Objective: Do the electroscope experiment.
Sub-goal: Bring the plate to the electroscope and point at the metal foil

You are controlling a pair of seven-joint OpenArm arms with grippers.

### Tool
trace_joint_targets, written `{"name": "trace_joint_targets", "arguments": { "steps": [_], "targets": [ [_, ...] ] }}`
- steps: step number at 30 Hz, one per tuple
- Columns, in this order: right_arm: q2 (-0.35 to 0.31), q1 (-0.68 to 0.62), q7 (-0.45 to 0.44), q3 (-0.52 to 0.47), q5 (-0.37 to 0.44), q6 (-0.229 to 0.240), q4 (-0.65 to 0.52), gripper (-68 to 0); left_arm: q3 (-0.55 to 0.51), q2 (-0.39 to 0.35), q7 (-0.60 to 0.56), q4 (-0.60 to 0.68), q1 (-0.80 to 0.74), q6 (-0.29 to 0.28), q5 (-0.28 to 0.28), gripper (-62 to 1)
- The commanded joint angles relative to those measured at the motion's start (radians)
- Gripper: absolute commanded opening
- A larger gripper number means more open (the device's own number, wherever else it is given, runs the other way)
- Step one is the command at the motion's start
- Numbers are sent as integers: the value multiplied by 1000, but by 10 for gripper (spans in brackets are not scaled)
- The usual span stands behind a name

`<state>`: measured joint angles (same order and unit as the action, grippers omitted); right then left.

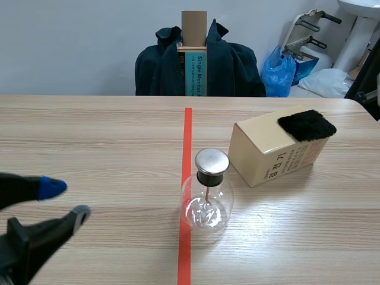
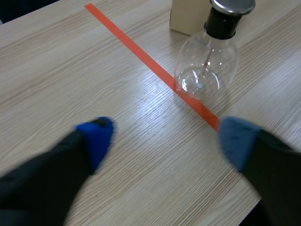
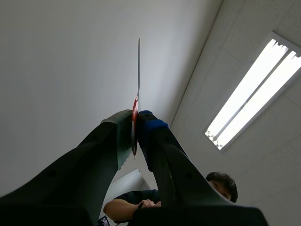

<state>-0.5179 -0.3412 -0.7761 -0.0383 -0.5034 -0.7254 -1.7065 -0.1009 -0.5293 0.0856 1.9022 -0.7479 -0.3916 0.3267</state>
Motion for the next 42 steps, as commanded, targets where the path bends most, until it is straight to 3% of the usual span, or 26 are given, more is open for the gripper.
{"name": "trace_joint_targets", "arguments": {
  "steps": [1, 3, 6, 14, 20, 28, 33, 36, 42],
  "targets": [
    [-8, 22, 7, -16, 19, -58, -16, -668, 36, 3, -33, -13, 15, -27, 4, -573],
    [-8, 22, 6, -16, 18, -58, -16, -668, 88, 3, -85, -50, 48, -52, -16, -580],
    [-8, 22, 2, -16, 18, -58, -16, -668, 194, 3, -131, -126, 138, -42, -85, -582],
    [-5, 22, -1, -16, 17, -58, -16, -668, 383, 44, -200, -407, 382, 7, -129, -582],
    [-5, 22, 7, -16, 17, -58, -16, -668, 451, 70, -275, -565, 484, 9, -138, -581],
    [-5, 22, 30, -16, 17, -58, -16, -668, 484, 73, -284, -616, 527, 24, -147, -581],
    [1, 22, 81, -13, -34, 50, -9, -668, 484, 100, -284, -616, 527, 24, -246, -582],
    [35, 26, 103, -11, -102, 116, 11, -667, 484, 108, -284, -616, 527, 24, -250, -581],
    [139, 51, 119, 51, -283, 128, 94, -667, 484, 113, -279, -616, 526, 27, -250, -582]
  ]
}}
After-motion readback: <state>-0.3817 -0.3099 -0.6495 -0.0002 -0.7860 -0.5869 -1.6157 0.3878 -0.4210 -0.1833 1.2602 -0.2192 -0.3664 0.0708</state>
